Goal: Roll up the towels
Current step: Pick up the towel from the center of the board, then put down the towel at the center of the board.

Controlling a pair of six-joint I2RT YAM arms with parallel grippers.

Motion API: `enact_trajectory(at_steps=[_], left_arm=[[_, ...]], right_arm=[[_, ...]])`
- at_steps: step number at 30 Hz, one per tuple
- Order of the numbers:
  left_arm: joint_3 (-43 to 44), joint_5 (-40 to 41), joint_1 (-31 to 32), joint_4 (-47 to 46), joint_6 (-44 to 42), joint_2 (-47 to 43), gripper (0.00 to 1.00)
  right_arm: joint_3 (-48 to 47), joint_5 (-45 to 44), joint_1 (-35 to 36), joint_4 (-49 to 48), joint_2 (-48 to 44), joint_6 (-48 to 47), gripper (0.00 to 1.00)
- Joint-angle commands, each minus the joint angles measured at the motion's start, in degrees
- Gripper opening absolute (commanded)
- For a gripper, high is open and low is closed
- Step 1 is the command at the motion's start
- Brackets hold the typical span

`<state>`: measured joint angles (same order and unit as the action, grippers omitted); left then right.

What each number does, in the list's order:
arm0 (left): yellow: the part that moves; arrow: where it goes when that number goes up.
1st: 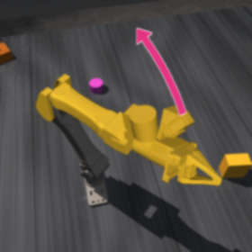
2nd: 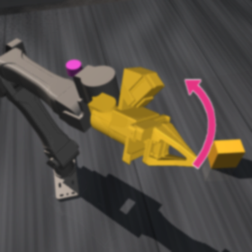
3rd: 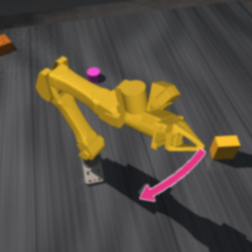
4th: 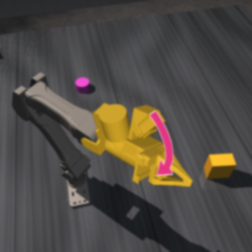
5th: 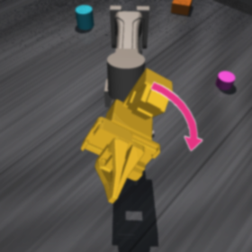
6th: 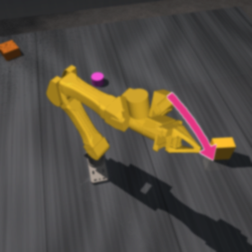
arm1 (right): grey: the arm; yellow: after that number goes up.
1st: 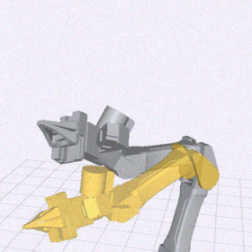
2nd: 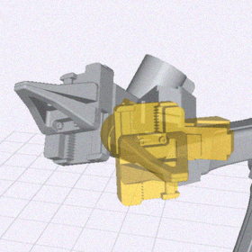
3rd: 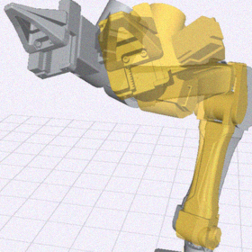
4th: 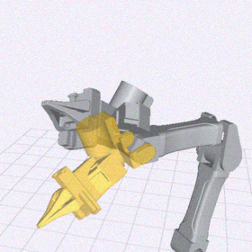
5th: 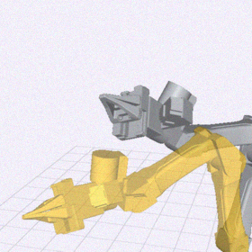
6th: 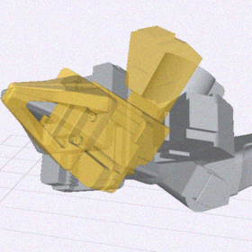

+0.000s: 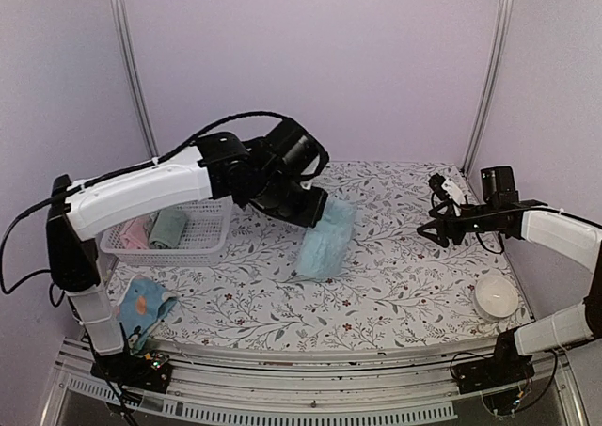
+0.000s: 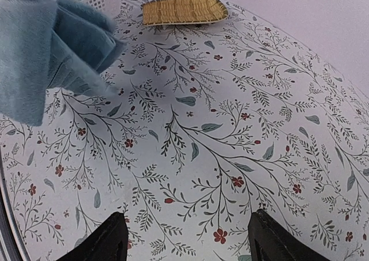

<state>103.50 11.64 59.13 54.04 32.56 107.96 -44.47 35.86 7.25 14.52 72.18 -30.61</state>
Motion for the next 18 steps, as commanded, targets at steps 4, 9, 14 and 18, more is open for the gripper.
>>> enact_trajectory(at_steps=[4, 9, 14, 18], left_arm=[[-23.6, -13.4, -5.8, -27.7, 3.3, -17.3, 0.00], [-41.7, -18.3, -9.3, -41.5, 7.5, -15.9, 0.15], [-37.4, -10.1, -8.6, -28.9, 4.2, -12.3, 0.44], [-37.0, -6.9, -7.6, -26.2, 3.6, -14.9, 0.47]], right_arm=[[0.1, -0.6, 0.4, -1.1, 1.1, 1.3, 0.74], [0.1, -1.0, 0.4, -1.1, 1.8, 1.4, 0.74], [0.2, 0.3, 0.4, -0.8, 2.1, 1.6, 0.74], [-2.5, 3.7, 1.1, 2.3, 2.6, 1.6, 0.69]])
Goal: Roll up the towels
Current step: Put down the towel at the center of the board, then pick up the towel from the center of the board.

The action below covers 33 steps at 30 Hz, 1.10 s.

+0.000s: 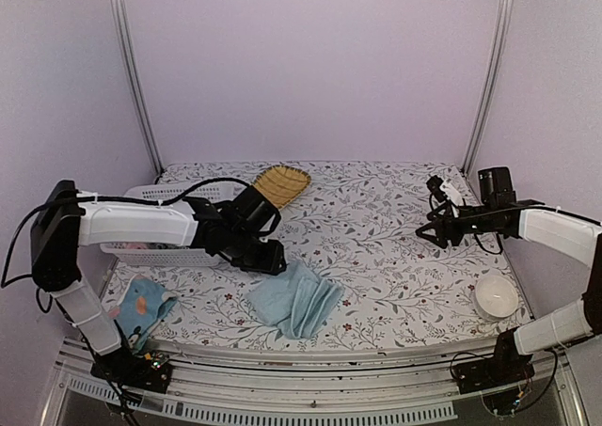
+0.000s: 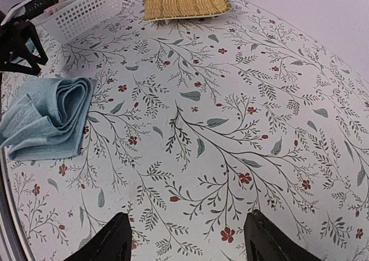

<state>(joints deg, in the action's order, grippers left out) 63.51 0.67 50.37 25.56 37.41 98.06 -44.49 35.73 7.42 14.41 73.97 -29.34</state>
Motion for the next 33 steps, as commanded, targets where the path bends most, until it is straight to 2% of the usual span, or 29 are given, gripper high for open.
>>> enact_trajectory(at_steps=[1, 6, 10, 13, 16, 19, 28, 29, 30, 33], left_arm=[[3.1, 4.1, 1.5, 3.1, -1.7, -5.5, 0.47], [2.3, -1.2, 6.4, -0.5, -9.1, -6.6, 0.45], [3.5, -4.4, 8.7, -4.0, -9.2, -2.8, 0.43], [7.7, 0.5, 10.0, -2.1, -7.9, 1.7, 0.42], [12.3, 9.3, 10.8, 2.1, -5.7, 6.5, 0.47], [19.5, 17.6, 10.9, 10.9, -2.3, 12.2, 0.49], [29.1, 16.6, 10.9, 17.3, -3.6, 23.1, 0.42], [30.2, 16.5, 10.9, 18.4, -3.7, 23.7, 0.40], [31.2, 16.3, 10.9, 19.1, -4.1, 24.0, 0.34], [32.2, 15.6, 10.8, 19.1, -5.6, 23.8, 0.00]], right_arm=[[-3.8, 5.0, 1.8, 4.6, 1.4, 0.7, 0.67], [-10.7, 9.5, 7.4, 10.0, 5.9, 3.3, 0.58], [-16.3, 11.7, 9.7, 12.4, 11.7, 8.4, 0.50], [-19.6, 13.6, 10.3, 14.4, 15.8, 12.8, 0.45], [-19.2, 15.1, 10.9, 13.2, 17.0, 14.7, 0.44], [-17.5, 15.4, 11.0, 11.8, 17.0, 16.0, 0.45], [-11.8, 12.3, 11.0, 9.4, 13.6, 14.1, 0.48], [-11.5, 12.1, 11.0, 9.3, 13.4, 13.9, 0.48], [-11.2, 12.0, 11.0, 9.1, 13.2, 13.8, 0.48], [-10.9, 11.3, 11.0, 8.9, 13.0, 13.4, 0.48]])
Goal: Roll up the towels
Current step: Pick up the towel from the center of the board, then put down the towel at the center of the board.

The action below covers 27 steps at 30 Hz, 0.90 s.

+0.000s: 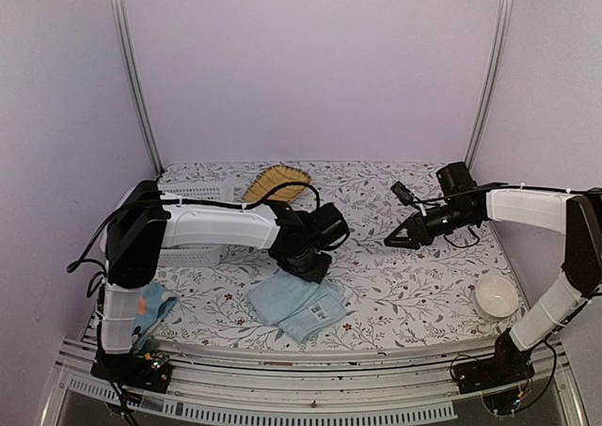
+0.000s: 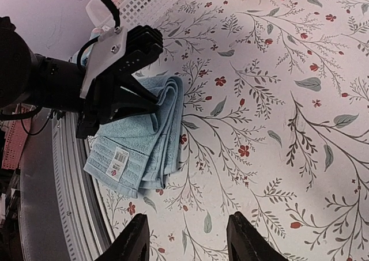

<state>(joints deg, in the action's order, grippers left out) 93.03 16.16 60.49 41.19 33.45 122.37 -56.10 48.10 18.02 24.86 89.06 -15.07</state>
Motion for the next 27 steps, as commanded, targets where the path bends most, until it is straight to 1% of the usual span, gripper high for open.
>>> enact_trajectory(at_steps=[1, 3, 5, 8, 9, 11, 12, 14, 16, 18, 20, 21, 23, 27], left_arm=[[3.3, -0.7, 0.7, 2.8, -2.9, -0.7, 0.00], [5.0, -3.2, 0.9, 0.7, -5.5, -1.7, 0.00], [8.1, -6.2, 1.2, -2.1, -7.8, -3.4, 0.00], [11.2, -9.9, 2.0, -8.9, -11.5, -8.7, 0.00], [10.6, -10.9, 2.1, -12.5, -12.4, -12.8, 0.00], [6.2, -13.5, 1.9, -21.2, -12.9, -19.4, 0.00], [2.3, -14.6, 1.6, -25.6, -12.8, -24.0, 0.00], [-7.6, -17.0, 0.3, -33.1, -11.5, -29.8, 0.00], [-16.1, -19.4, -2.4, -36.7, -8.8, -33.7, 0.00], [-23.2, -22.5, -6.2, -37.3, -5.8, -35.4, 0.00], [-28.9, -25.5, -8.6, -36.6, -5.0, -35.6, 0.00], [-31.1, -26.2, -8.9, -36.2, -5.4, -35.5, 0.05], [-33.9, -27.1, -8.8, -34.9, -6.8, -35.1, 0.18], [-35.9, -24.4, -8.9, -31.0, -7.3, -35.1, 0.30]], right_arm=[[0.6, -1.3, 0.4, -1.4, -2.0, -0.9, 0.48], [0.0, -1.9, -0.3, -1.0, -2.2, -1.1, 0.47], [-1.3, -1.3, -3.2, -0.1, -2.6, -1.4, 0.45], [-5.3, -0.5, -7.9, 3.1, -3.3, -2.0, 0.45], [-6.5, -0.6, -9.0, 4.2, -3.6, -2.3, 0.45], [-8.3, -1.6, -10.2, 5.8, -4.9, -3.5, 0.45], [-8.7, -2.1, -10.5, 6.3, -5.7, -3.9, 0.45], [-8.9, -2.6, -10.6, 6.9, -7.0, -5.1, 0.45], [-8.3, -2.4, -10.5, 7.1, -8.1, -6.1, 0.45], [-7.0, -2.2, -10.5, 6.8, -8.6, -6.6, 0.46], [-5.3, -3.0, -10.5, 6.2, -8.5, -7.6, 0.46], [-4.5, -4.0, -10.3, 5.8, -8.4, -7.9, 0.46], [-3.4, -6.1, -9.5, 5.4, -8.1, -9.3, 0.46], [-2.9, -8.3, -6.7, 5.9, -8.5, -13.5, 0.47]])
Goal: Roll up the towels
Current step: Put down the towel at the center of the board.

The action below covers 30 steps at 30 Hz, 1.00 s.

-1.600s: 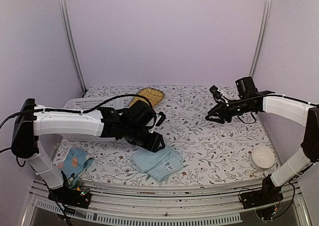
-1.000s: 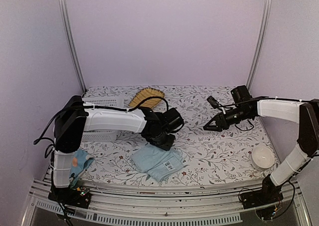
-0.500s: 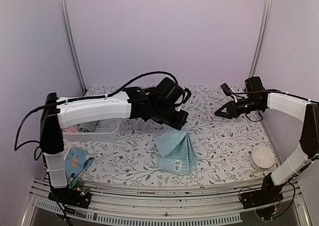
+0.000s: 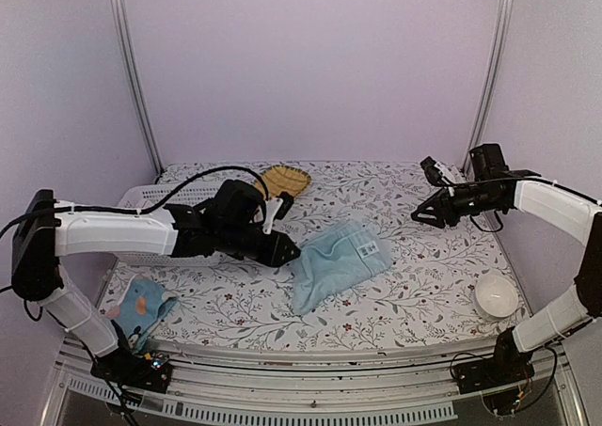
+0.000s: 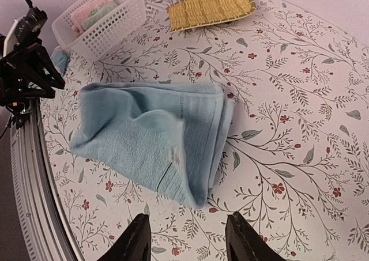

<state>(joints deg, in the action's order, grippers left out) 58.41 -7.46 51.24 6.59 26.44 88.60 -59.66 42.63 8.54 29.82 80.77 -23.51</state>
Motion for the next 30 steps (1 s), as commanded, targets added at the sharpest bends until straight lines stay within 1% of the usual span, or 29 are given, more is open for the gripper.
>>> enact_trajectory(at_steps=[1, 4, 5, 9, 12, 14, 16, 18, 20, 23, 27, 30], left_arm=[[-1.4, 0.1, 0.4, 4.4, -0.4, -1.5, 0.33], [-1.5, 1.3, 0.4, 5.6, -0.8, -2.5, 0.43], [-1.7, 1.4, 0.4, 5.7, -0.8, -2.8, 0.45], [-0.7, 3.6, 0.4, 6.2, 1.3, -1.1, 0.45], [0.9, 3.3, 0.4, 6.9, 4.5, 1.6, 0.46], [1.5, 3.1, 0.5, 6.9, 6.2, 3.2, 0.49], [1.8, 3.1, 0.7, 6.8, 7.3, 4.4, 0.52], [2.1, 2.8, 0.7, 6.8, 7.6, 5.1, 0.52], [2.2, 2.6, 0.8, 6.9, 8.0, 5.3, 0.52], [2.1, 2.7, 1.0, 6.9, 8.4, 5.2, 0.51], [2.0, 3.1, 1.1, 7.0, 8.6, 5.0, 0.51], [2.2, 3.3, 1.2, 7.2, 8.4, 5.2, 0.51]], right_arm=[[0.5, -3.7, 3.9, 1.1, -0.2, -6.8, 0.47], [-0.1, -8.7, 7.0, -0.4, 1.2, -10.4, 0.47], [-0.7, -10.1, 7.7, -0.8, 2.2, -11.0, 0.47], [-7.0, -12.6, 8.4, -0.5, 9.8, -8.6, 0.47], [-13.9, -12.4, 8.5, 2.1, 18.2, -5.4, 0.50], [-17.8, -12.6, 8.8, 3.1, 23.3, -3.6, 0.54], [-22.5, -12.0, 8.9, 5.9, 29.1, -2.8, 0.56], [-27.1, -10.7, 9.2, 10.1, 34.4, -1.6, 0.57], [-30.3, -10.4, 9.6, 12.4, 38.1, -0.8, 0.57], [-31.2, -10.7, 10.5, 14.2, 40.8, -0.1, 0.55], [-30.2, -9.0, 11.1, 14.9, 41.2, -0.1, 0.50], [-30.4, -7.9, 11.2, 16.1, 42.1, 0.0, 0.49]])
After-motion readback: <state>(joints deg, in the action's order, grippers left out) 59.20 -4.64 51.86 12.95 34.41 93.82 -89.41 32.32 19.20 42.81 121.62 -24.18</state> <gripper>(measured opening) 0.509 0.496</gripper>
